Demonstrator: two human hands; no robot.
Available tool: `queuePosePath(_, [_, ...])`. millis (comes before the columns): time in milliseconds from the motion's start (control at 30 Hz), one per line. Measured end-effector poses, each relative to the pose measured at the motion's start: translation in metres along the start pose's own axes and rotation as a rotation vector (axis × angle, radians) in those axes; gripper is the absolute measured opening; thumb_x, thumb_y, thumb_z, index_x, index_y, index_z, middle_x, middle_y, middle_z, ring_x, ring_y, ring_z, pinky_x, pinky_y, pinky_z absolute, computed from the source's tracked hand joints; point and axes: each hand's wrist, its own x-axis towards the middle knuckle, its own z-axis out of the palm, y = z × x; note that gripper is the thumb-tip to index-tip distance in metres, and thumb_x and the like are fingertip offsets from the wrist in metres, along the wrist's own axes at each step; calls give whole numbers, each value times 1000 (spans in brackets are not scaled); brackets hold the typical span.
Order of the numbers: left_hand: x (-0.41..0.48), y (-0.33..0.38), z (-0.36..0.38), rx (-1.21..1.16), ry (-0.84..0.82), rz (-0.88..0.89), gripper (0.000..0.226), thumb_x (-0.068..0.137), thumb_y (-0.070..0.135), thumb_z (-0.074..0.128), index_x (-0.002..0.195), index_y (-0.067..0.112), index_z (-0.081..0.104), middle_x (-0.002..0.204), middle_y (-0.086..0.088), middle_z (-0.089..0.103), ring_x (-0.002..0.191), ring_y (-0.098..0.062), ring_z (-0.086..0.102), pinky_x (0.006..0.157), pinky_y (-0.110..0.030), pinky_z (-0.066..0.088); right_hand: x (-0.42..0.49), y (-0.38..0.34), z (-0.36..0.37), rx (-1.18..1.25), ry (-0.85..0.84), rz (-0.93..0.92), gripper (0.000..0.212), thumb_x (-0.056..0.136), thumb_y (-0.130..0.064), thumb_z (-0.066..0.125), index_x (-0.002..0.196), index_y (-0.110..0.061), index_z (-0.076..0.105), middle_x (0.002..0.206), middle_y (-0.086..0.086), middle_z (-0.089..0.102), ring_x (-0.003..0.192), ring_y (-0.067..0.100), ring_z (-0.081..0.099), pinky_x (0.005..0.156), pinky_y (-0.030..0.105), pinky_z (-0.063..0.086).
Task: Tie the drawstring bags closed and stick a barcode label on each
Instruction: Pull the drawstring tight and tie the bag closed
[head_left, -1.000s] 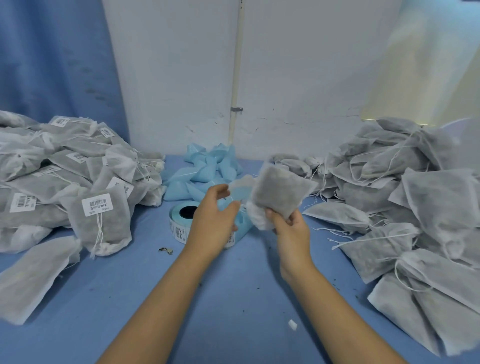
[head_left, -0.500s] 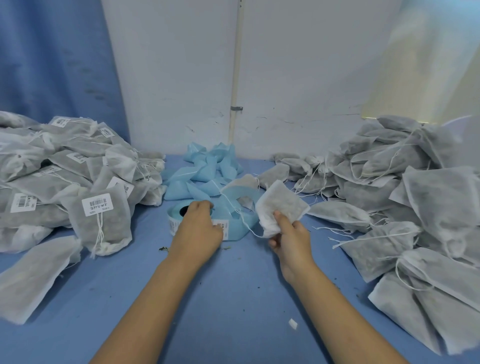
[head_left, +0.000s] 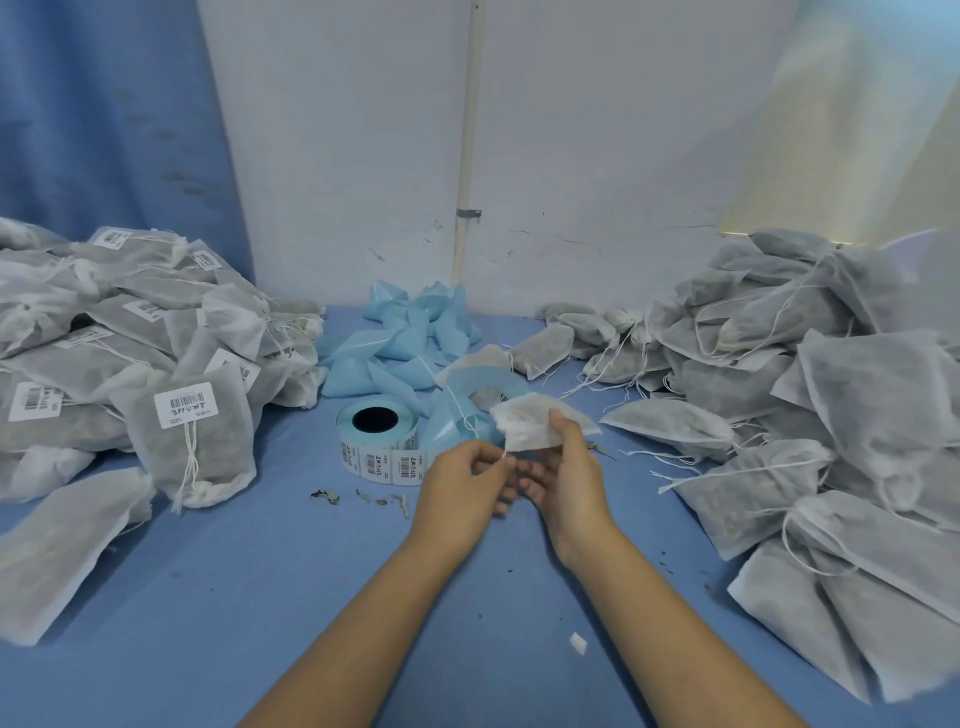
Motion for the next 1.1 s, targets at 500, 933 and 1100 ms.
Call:
queuePosePath(500, [-4,-2,0,-175,-67,-13,29,95,1,39,106,20,57,44,1,43,36,-11,40,38,-20,32,-16,9,-1,-189,-259,-198,26,90,-2,50,70,1,66,48,21,52,36,27,49,42,24,44])
queuePosePath(933, [-1,3,3,-159,-97,-108,38,88,-11,33,113,9,54,43,6,33,36,-5,28,38,-17,22,-2,7,-9,24,-75,-48,21,90,3,52,80,-4,69,71,2,73,66,7,64,62,14,49])
queuePosePath(1100, [0,-1,8,-47,-106,-65,36,87,-6,36,109,15,56,40,12,39,40,-8,33,43,-21,28,-2,4,-11,176,-52,16,18,91,2,50,84,-3,66,71,4,70,70,11,64,68,19,49])
